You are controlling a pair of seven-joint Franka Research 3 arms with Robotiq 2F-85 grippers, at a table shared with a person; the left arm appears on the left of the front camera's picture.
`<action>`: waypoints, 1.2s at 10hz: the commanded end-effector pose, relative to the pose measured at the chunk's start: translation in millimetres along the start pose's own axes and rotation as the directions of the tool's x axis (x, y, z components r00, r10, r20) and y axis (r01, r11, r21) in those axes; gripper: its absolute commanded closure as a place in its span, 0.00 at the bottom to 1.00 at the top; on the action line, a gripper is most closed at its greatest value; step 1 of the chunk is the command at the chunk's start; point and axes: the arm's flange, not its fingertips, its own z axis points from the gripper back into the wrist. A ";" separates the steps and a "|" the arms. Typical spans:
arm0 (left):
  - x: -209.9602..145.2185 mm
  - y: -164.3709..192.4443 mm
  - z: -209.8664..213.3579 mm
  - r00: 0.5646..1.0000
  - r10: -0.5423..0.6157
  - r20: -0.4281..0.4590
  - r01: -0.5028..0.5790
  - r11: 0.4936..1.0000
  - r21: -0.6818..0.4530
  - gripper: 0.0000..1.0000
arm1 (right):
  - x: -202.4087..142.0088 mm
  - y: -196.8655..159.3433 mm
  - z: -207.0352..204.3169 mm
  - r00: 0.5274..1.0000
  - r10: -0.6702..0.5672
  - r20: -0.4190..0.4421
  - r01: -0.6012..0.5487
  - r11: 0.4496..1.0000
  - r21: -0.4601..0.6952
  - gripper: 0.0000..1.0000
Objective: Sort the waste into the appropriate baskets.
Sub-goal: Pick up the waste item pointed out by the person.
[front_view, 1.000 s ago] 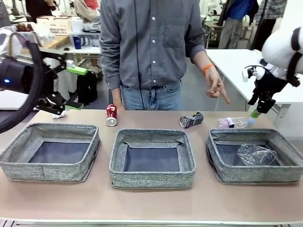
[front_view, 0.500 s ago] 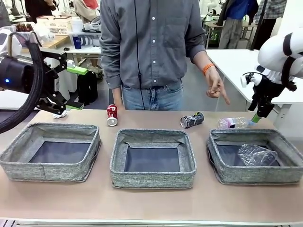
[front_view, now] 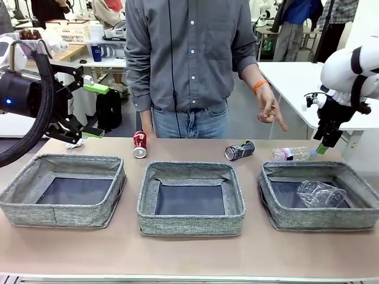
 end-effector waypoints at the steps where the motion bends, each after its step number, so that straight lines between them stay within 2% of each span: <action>1: -1.3 -4.0 -1.2 1.000 0.009 0.003 -0.009 1.000 -0.013 0.00 | 4.6 -4.1 19.9 0.999 0.014 -0.044 -0.016 1.000 -0.026 0.07; 5: -1.3 -4.0 -1.2 1.000 0.009 0.003 -0.009 1.000 -0.013 0.00 | 2.9 -28.8 8.0 0.995 0.087 -0.050 -0.091 0.993 -0.071 0.07; 7: -1.3 -4.0 -1.2 1.000 0.009 0.003 -0.009 1.000 -0.013 0.00 | 7.1 -33.8 2.7 0.980 0.195 -0.049 -0.198 0.978 -0.068 0.07; 9: -1.3 -4.0 -1.2 1.000 0.009 0.003 -0.009 1.000 -0.013 0.00 | 6.6 -36.4 -3.1 0.983 0.182 -0.021 -0.183 0.982 -0.041 0.07; 12: -1.3 -4.0 -1.2 1.000 0.009 0.003 -0.009 1.000 -0.013 0.00 | 9.9 -38.7 -13.4 0.984 0.178 -0.030 -0.180 0.981 -0.074 0.07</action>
